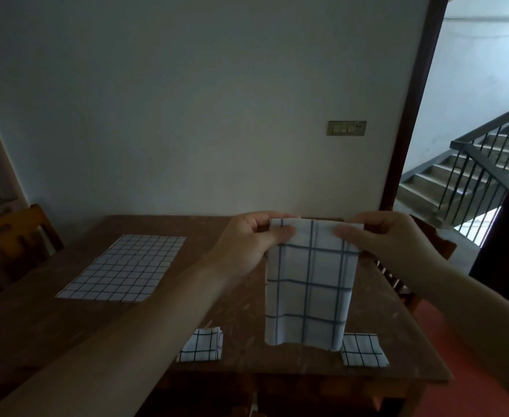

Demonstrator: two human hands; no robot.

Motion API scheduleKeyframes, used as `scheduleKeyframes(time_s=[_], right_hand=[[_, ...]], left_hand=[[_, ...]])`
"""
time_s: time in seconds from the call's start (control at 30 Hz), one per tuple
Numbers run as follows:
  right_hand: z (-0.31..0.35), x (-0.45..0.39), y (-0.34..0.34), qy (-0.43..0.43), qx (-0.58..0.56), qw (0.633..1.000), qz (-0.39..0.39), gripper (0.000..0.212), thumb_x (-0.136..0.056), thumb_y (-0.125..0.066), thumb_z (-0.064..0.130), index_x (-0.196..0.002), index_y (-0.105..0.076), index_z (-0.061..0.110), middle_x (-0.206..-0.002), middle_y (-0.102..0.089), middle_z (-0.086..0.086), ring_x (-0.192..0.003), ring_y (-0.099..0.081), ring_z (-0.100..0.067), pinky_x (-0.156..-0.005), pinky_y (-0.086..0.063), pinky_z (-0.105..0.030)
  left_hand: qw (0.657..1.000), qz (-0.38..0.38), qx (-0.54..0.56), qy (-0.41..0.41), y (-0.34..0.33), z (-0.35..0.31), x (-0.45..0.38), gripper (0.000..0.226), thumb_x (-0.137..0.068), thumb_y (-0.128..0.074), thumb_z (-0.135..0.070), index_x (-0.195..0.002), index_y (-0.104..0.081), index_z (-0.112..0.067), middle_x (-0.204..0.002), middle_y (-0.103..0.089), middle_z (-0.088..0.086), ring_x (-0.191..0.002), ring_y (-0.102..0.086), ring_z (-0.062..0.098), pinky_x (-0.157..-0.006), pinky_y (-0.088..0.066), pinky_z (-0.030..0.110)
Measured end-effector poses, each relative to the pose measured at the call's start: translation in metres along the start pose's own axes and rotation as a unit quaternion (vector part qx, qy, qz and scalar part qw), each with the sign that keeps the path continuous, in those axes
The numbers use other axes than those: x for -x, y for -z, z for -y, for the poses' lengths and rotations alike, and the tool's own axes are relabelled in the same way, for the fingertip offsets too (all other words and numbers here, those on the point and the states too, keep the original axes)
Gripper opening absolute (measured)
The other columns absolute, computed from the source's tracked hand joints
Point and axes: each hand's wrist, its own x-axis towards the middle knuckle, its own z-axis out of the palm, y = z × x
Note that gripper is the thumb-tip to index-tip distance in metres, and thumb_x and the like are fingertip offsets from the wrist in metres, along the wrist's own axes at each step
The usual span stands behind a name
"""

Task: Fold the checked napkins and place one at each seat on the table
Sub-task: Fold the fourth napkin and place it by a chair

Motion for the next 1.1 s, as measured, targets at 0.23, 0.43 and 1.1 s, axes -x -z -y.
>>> scheduleKeyframes(time_s=[0.23,0.43,1.1], right_hand=[[0.007,0.002,-0.005,0.011,0.055,0.998,0.004,0.028,-0.080,-0.074,0.020,-0.053,-0.069,0.026,-0.050,-0.065,0.007,-0.042,-0.057,0.001,-0.042,-0.040,-0.008],[0.007,0.005,-0.009,-0.001,0.019,0.999,0.047,0.030,-0.078,-0.059,0.047,-0.058,-0.069,0.026,-0.052,-0.059,-0.005,-0.046,-0.052,-0.010,-0.045,-0.040,-0.014],[-0.008,0.022,-0.010,-0.052,-0.023,0.997,0.062,0.030,-0.077,-0.062,0.035,-0.088,-0.073,0.008,-0.081,-0.077,0.001,-0.073,-0.074,-0.015,-0.062,-0.061,-0.026]], left_hand=[[0.941,0.140,-0.307,-0.027,0.006,-0.021,-0.004,0.021,-0.090,-0.067,-0.029,-0.108,-0.072,-0.020,-0.096,-0.074,-0.007,-0.089,-0.068,0.006,-0.080,-0.054,0.023],[0.945,0.116,-0.299,-0.069,-0.004,-0.028,-0.013,0.013,-0.090,-0.066,-0.029,-0.088,-0.075,-0.019,-0.067,-0.066,-0.013,-0.063,-0.056,0.000,-0.064,-0.043,0.017],[0.987,0.138,-0.080,0.024,0.009,0.007,0.012,0.041,-0.089,-0.058,-0.044,-0.101,-0.067,-0.006,-0.091,-0.073,0.005,-0.086,-0.071,0.014,-0.076,-0.054,0.019]])
